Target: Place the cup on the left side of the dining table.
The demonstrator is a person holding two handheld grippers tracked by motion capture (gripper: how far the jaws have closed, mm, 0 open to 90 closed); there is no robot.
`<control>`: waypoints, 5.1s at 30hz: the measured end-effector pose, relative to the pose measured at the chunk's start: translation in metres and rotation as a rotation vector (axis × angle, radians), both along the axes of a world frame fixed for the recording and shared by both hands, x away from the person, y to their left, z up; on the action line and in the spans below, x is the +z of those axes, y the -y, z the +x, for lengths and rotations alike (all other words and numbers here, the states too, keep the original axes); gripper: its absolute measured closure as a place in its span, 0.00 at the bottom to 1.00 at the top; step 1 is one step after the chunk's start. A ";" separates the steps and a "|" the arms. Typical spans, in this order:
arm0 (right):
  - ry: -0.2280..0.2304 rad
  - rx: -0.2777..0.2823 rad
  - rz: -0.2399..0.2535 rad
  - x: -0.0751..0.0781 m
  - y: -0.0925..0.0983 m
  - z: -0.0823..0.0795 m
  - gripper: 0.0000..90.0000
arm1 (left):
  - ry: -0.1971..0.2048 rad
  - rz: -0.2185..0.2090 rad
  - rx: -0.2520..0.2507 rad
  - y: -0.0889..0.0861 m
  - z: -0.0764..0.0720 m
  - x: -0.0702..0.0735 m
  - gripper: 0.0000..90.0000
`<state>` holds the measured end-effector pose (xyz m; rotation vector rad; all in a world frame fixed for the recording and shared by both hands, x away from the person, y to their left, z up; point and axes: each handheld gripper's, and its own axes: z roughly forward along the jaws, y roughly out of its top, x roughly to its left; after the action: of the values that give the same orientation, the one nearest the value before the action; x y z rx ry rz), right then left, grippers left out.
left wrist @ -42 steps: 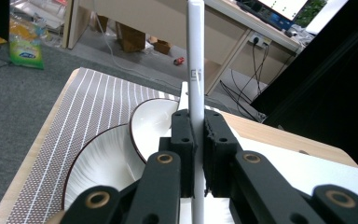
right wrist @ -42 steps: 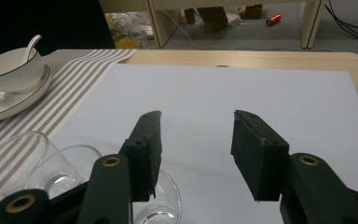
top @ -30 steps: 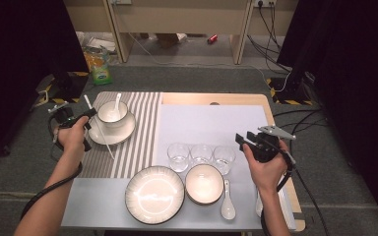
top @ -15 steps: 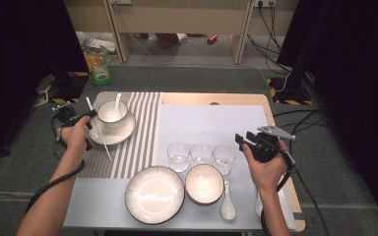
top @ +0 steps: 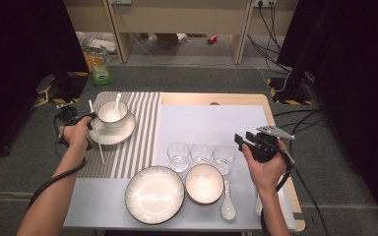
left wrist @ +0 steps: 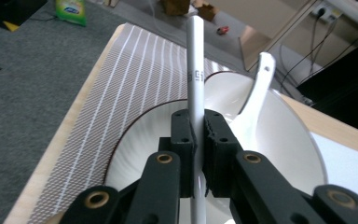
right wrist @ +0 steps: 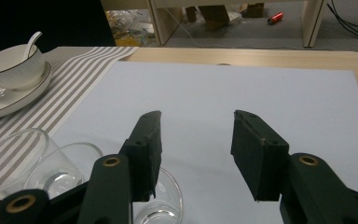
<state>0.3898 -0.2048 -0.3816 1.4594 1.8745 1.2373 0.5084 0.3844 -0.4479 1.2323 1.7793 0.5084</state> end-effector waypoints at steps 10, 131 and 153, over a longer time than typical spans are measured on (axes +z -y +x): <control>-0.001 0.005 0.001 -0.001 -0.001 0.001 0.59 | -0.049 0.020 0.007 -0.002 0.005 -0.008 0.92; -0.002 0.007 0.009 0.001 -0.001 -0.001 0.59 | -0.197 0.104 -0.215 0.039 -0.030 -0.011 0.63; -0.003 -0.008 0.003 0.002 0.005 -0.001 0.59 | -0.093 0.174 -0.271 0.055 -0.041 0.006 0.49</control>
<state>0.3887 -0.2098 -0.3796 1.4699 1.8674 1.2348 0.4672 0.3298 -0.4420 1.6141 1.6356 0.4615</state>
